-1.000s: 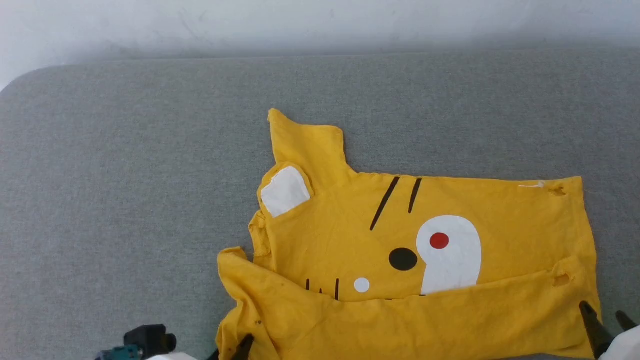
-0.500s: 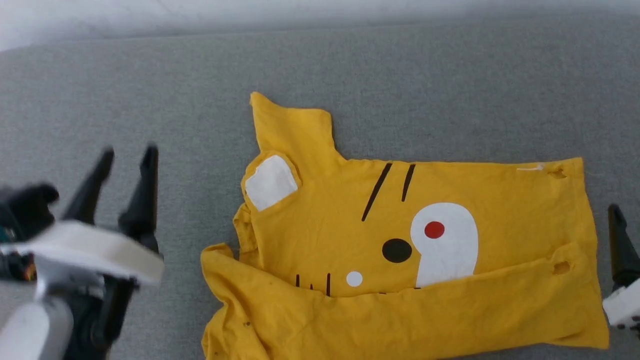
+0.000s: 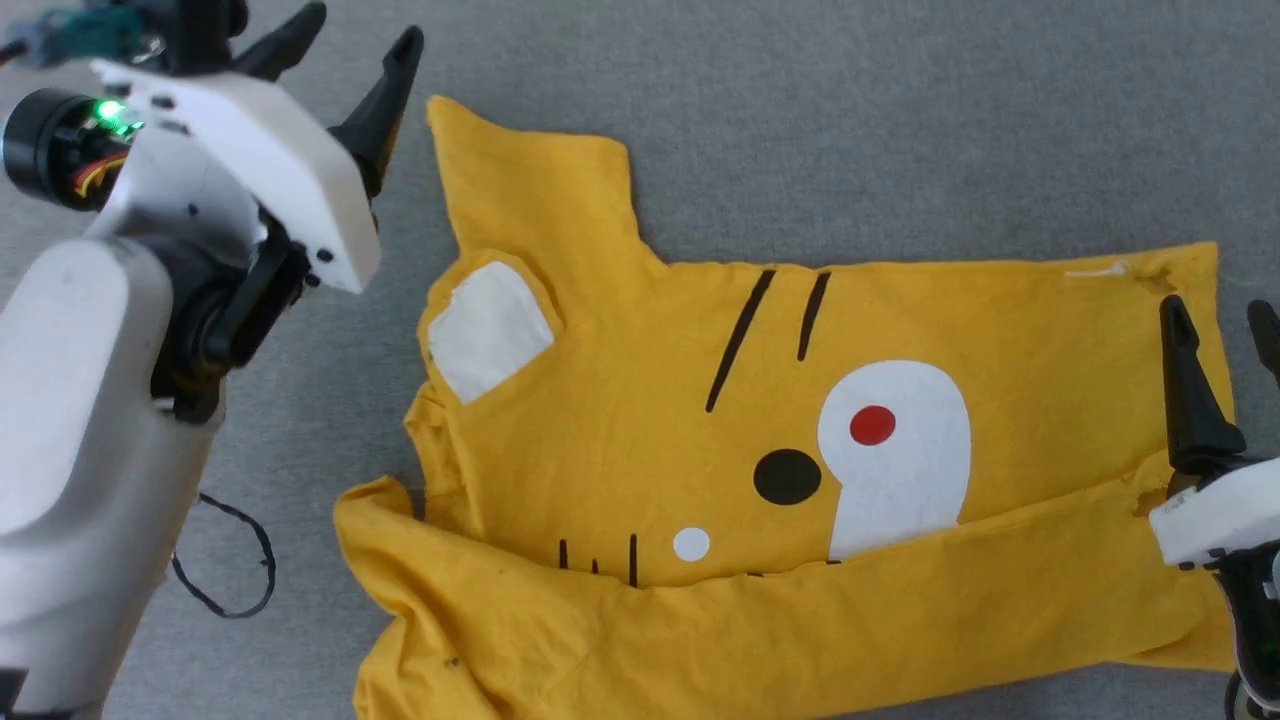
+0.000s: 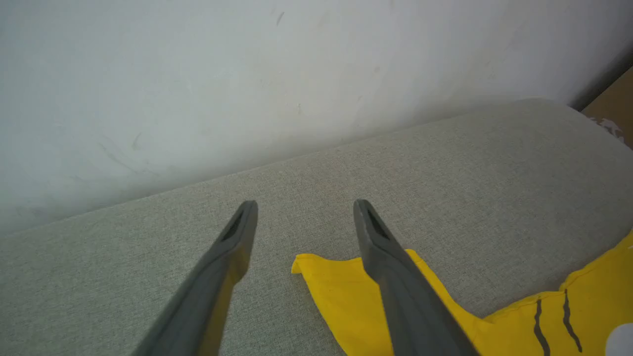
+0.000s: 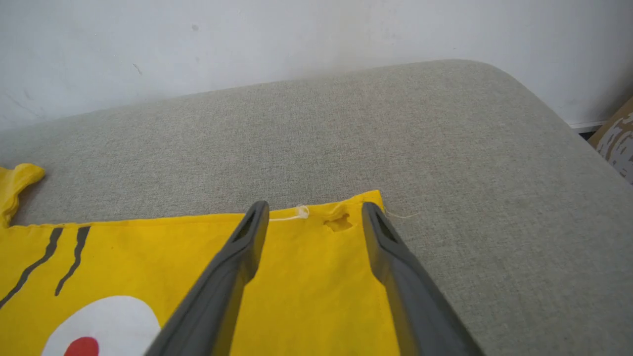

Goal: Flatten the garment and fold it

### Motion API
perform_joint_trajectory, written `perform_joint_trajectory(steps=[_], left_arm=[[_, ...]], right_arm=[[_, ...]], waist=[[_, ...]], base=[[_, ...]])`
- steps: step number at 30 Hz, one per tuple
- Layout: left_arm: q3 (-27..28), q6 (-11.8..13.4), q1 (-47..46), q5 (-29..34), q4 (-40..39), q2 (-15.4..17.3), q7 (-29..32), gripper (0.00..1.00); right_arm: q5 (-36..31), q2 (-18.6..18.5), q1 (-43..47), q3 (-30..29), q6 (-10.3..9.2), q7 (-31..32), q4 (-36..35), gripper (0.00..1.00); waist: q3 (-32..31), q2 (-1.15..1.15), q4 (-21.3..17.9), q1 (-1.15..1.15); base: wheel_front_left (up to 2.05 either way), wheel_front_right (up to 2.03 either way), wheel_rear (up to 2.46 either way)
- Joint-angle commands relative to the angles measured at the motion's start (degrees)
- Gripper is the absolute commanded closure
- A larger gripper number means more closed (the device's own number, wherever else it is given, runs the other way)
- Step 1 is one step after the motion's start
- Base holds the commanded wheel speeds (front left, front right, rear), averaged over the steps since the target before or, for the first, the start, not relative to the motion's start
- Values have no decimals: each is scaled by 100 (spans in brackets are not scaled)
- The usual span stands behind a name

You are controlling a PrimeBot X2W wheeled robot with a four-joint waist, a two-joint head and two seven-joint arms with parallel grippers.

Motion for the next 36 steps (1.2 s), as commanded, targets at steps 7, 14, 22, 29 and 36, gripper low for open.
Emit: perform_joint_trajectory(steps=[7,14,22,29,36], left_arm=[[-292,-99,-356,-166,695,24,938,0],[-413,-79,-313,-223,864,131,1339,0],[-409,-181,-226,-185,966,154,1007,100],[-362,-211,-87,-220,1052,107,673,100],[-370,-201,-46,-251,982,64,584,100]], right_arm=[[7,12,-141,62,-10,-64,181,0],[21,13,-235,63,-10,-81,239,0],[-20,-53,-411,120,-10,-60,261,0],[-13,-577,-943,213,-10,153,185,0],[194,-1163,-1534,150,-10,1014,640,0]], waist=[[437,0,-355,-2],[589,0,-443,-2],[593,0,-427,-2],[368,0,-321,-2],[429,0,-196,-2]], base=[[0,0,0],[0,0,0],[0,0,0],[0,0,0],[0,0,0]])
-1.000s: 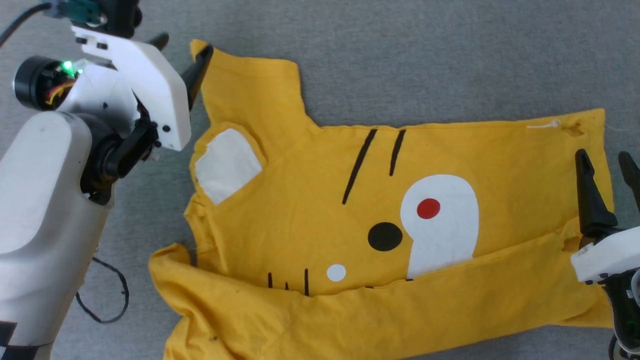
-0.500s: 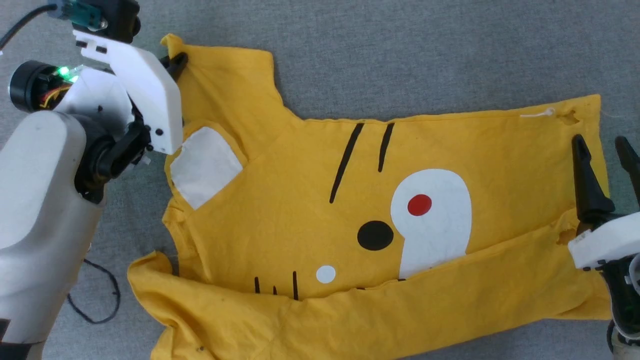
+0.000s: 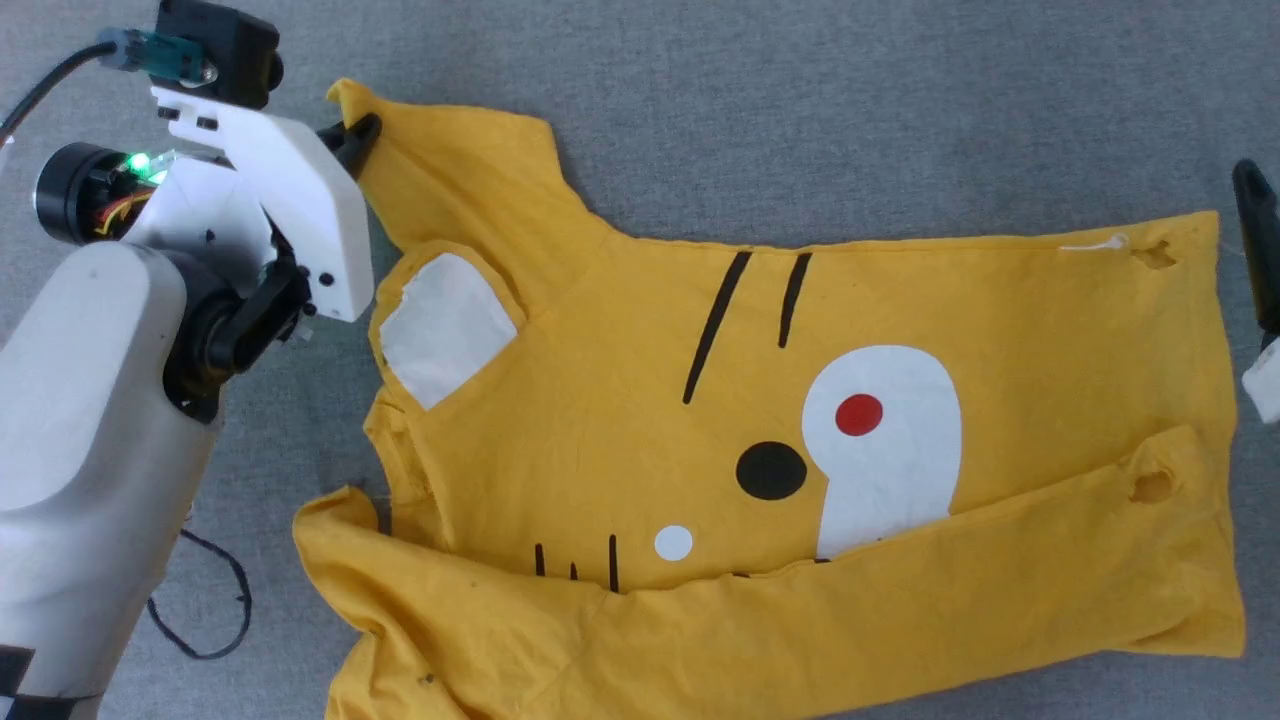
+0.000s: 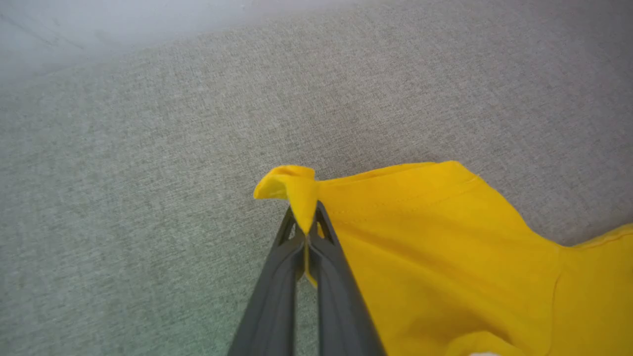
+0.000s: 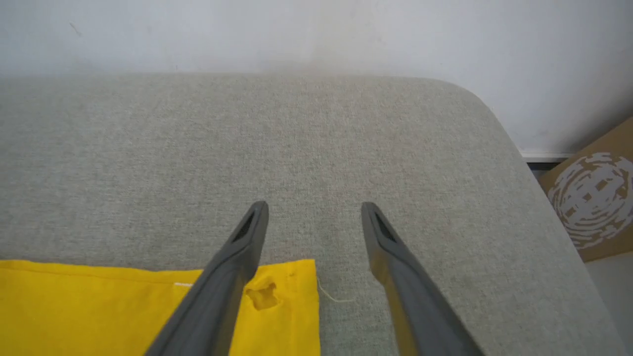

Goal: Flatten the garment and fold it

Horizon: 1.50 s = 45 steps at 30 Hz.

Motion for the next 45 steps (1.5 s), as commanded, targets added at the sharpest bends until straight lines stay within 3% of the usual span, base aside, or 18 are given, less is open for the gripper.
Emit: perform_joint_trajectory(steps=[1,6,14,15,16,17,24,32,38,45], left_arm=[[12,8,81,-31,-16,-27,-28,100],[-1,20,24,-35,-33,-56,-36,100],[-17,40,-39,-47,-3,-58,-14,100],[-17,45,-44,-49,0,-55,-11,100],[-16,49,-47,-53,3,-53,-9,100],[-14,52,-49,-58,6,-51,-8,100],[42,69,-10,-83,41,-66,-198,100],[386,65,266,-146,-70,-80,-1101,100],[637,111,1152,-282,-684,39,-1737,100],[893,511,2782,-397,-1777,199,-2257,100]], right_arm=[[29,-38,-93,-13,-10,73,76,0],[60,-273,-236,67,-10,504,545,0],[382,-175,-217,286,-10,1212,933,0],[450,-155,-203,297,-10,1316,960,15],[510,-134,-193,298,-10,1411,975,70],[543,-113,-184,283,-10,1496,983,100],[540,43,-285,88,-10,1482,844,100],[448,53,-254,-73,-10,811,737,100],[523,201,295,-319,-10,573,502,100],[605,574,1291,-637,-10,429,121,100]], waist=[[63,0,44,0],[214,0,127,0],[311,0,191,0],[314,0,195,0],[316,0,197,0],[316,0,198,0],[156,0,166,0],[-400,0,137,0],[-960,0,218,0],[-1492,0,377,0]], base=[[0,0,0],[0,0,0],[0,0,0],[0,0,0],[0,0,0],[0,0,0],[0,0,0],[0,0,0],[0,0,0],[0,0,0]])
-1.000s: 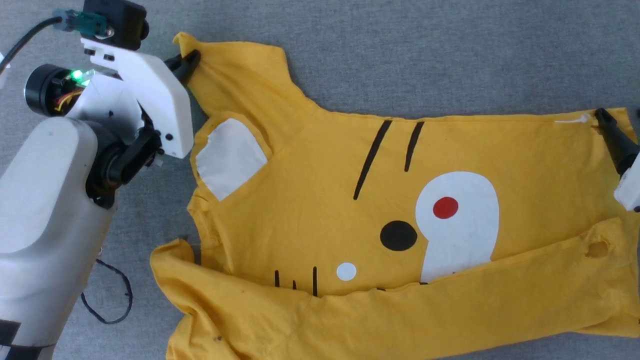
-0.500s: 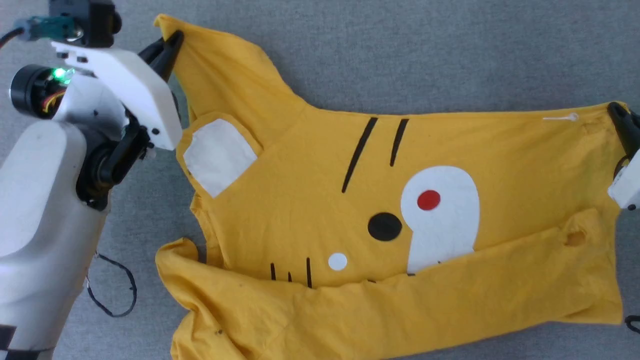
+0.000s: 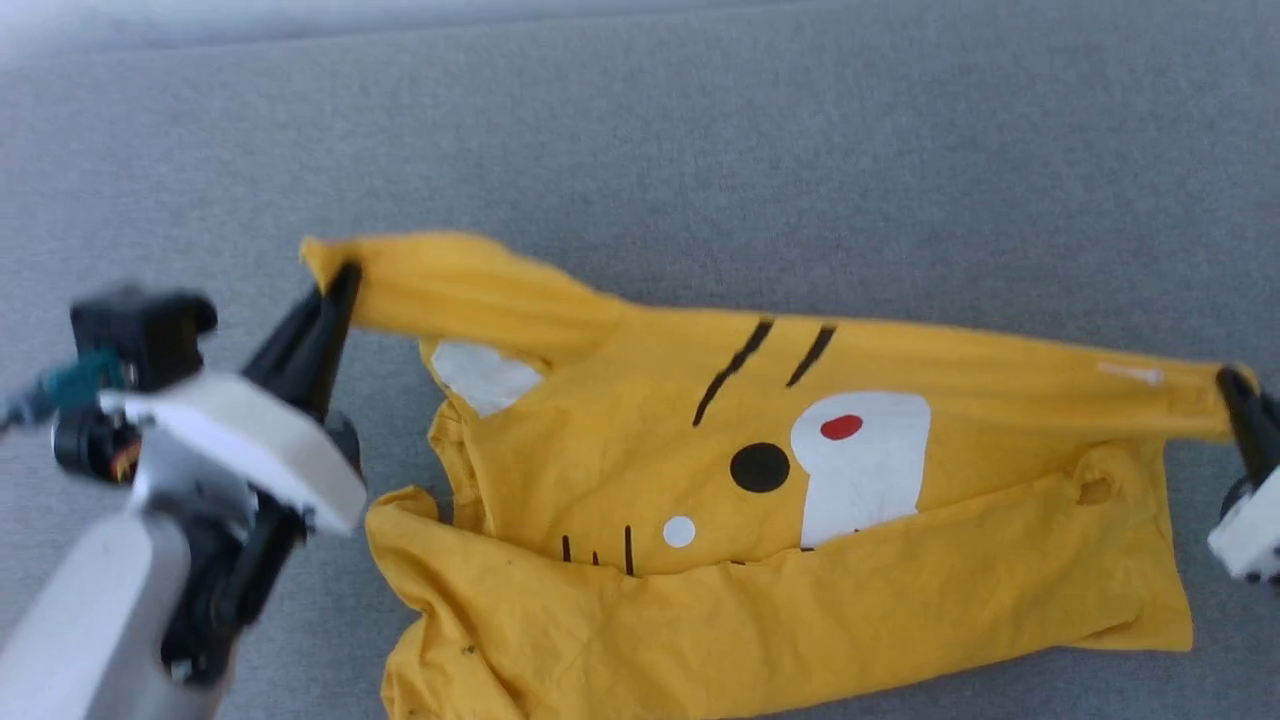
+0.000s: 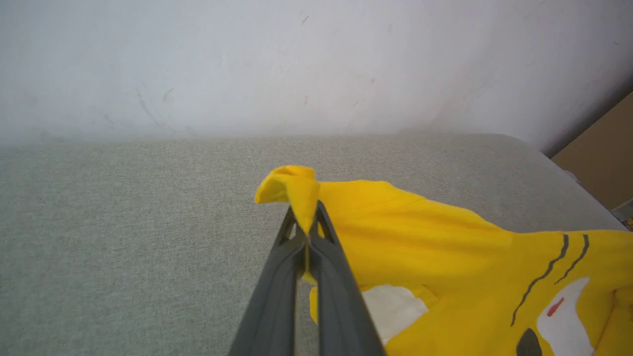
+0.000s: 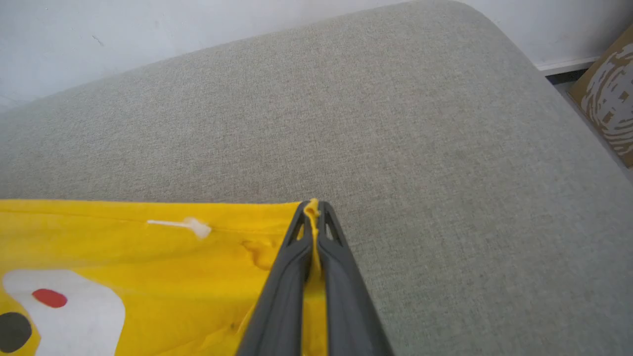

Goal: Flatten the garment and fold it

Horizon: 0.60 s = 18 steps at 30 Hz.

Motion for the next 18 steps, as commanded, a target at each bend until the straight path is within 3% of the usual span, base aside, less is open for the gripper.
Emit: perform_joint_trajectory(steps=[1,9,17,18], left_arm=[[56,110,325,-16,-130,59,-96,100],[126,478,1962,-238,-496,-103,-533,100],[60,421,2644,-512,-192,-367,-800,100],[14,396,2735,-589,-81,-437,-796,100]], right_arm=[[50,87,170,-59,-5,-42,-75,100],[79,423,958,-152,-5,-161,-157,100],[19,560,1396,-179,-5,-288,-67,100],[-24,578,1455,-142,-5,-324,7,76]], waist=[[-360,0,143,1],[-607,0,211,1],[-704,0,227,1],[-746,0,223,1]], base=[[0,0,0],[0,0,0],[0,0,0],[0,0,0]])
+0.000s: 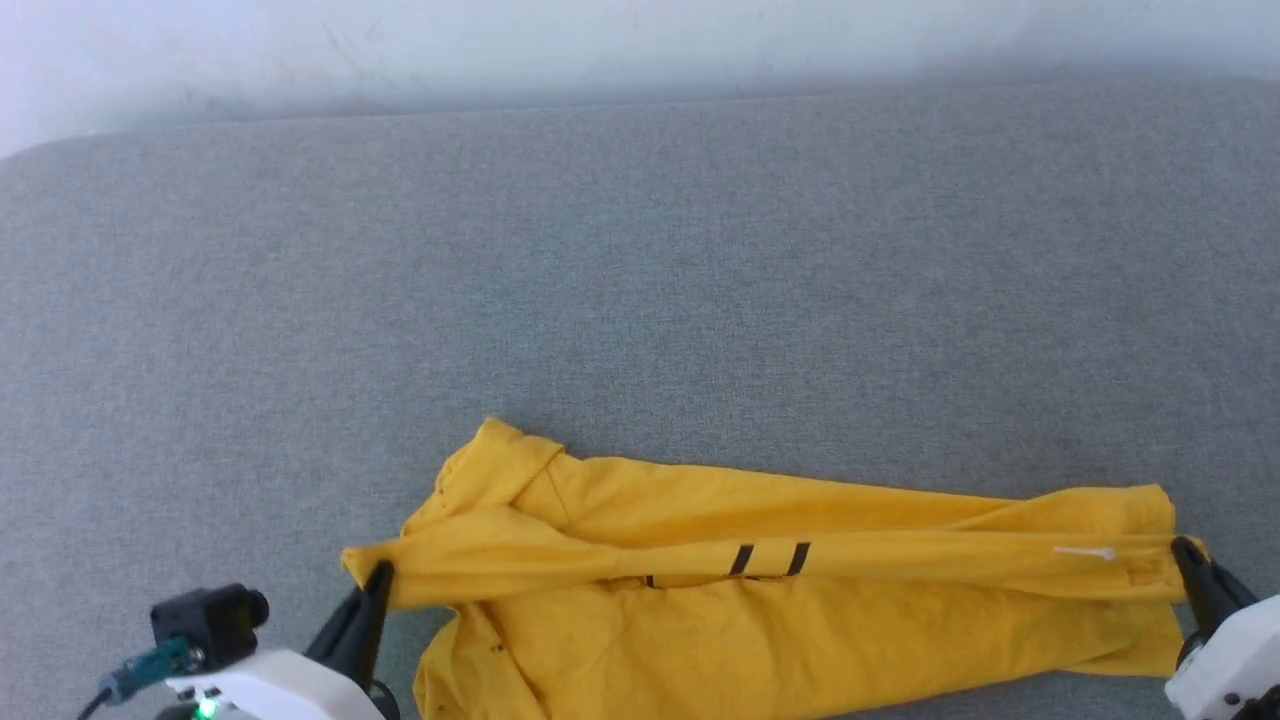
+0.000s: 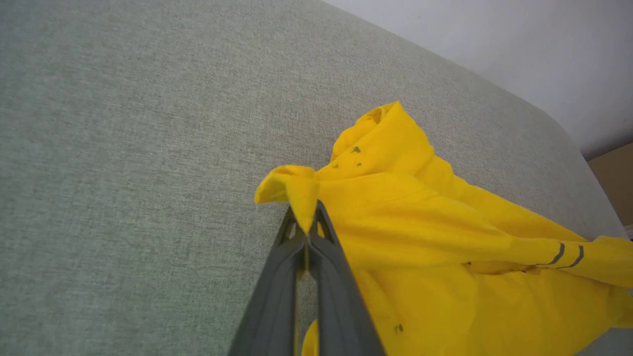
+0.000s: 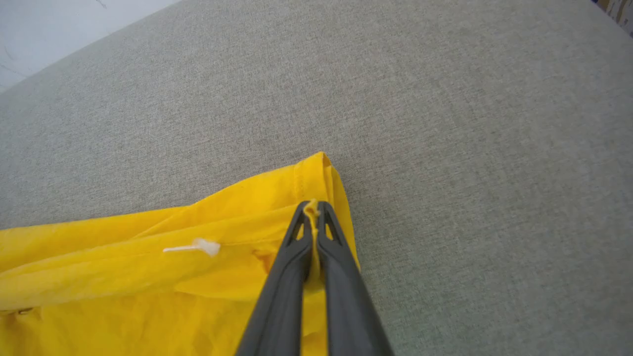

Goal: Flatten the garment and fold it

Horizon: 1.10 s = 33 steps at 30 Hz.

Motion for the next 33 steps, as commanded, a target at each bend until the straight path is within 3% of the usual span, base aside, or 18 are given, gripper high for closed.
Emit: perform_joint_trajectory(steps=[1,3,4,5,6,14,18,24,27,33], left_arm=[[-47,-47,72,-35,92,-20,11,84],[-153,-84,95,-46,235,-27,105,59],[-196,-102,90,-53,301,-37,143,45],[-232,-125,78,-60,354,-52,165,9],[-251,-144,62,-84,399,-84,170,0],[-96,-191,-9,-212,503,-305,-160,0],[294,-121,-5,-224,271,-397,-709,0],[609,265,-52,613,-51,-295,-1486,0],[697,395,-86,1023,-191,-406,-1621,0],[596,391,-73,1599,-135,-685,-1669,0]], right_arm=[[-43,16,48,31,-5,-54,71,65],[-58,26,48,105,-5,-51,175,53],[-65,29,43,138,-5,-51,223,25],[-73,32,31,161,-5,-62,260,0],[-78,35,18,177,-5,-76,291,0],[64,24,-31,181,-5,-81,313,0],[235,8,-51,-52,-5,-74,168,0],[87,-3,-8,-385,-5,-42,166,0],[30,11,44,-364,-5,55,312,0],[-75,12,99,-168,-5,95,756,0]], waist=[[-38,0,-7,0],[-67,0,-17,0],[-82,0,-19,0],[-96,0,-21,0],[-112,0,-20,0],[-221,0,16,0],[-253,0,44,0],[-189,0,123,0],[-117,0,167,0],[-34,0,249,0]], base=[[0,0,0],[0,0,0],[0,0,0],[0,0,0],[0,0,0],[0,0,0],[0,0,0],[0,0,0],[0,0,0],[0,0,0]])
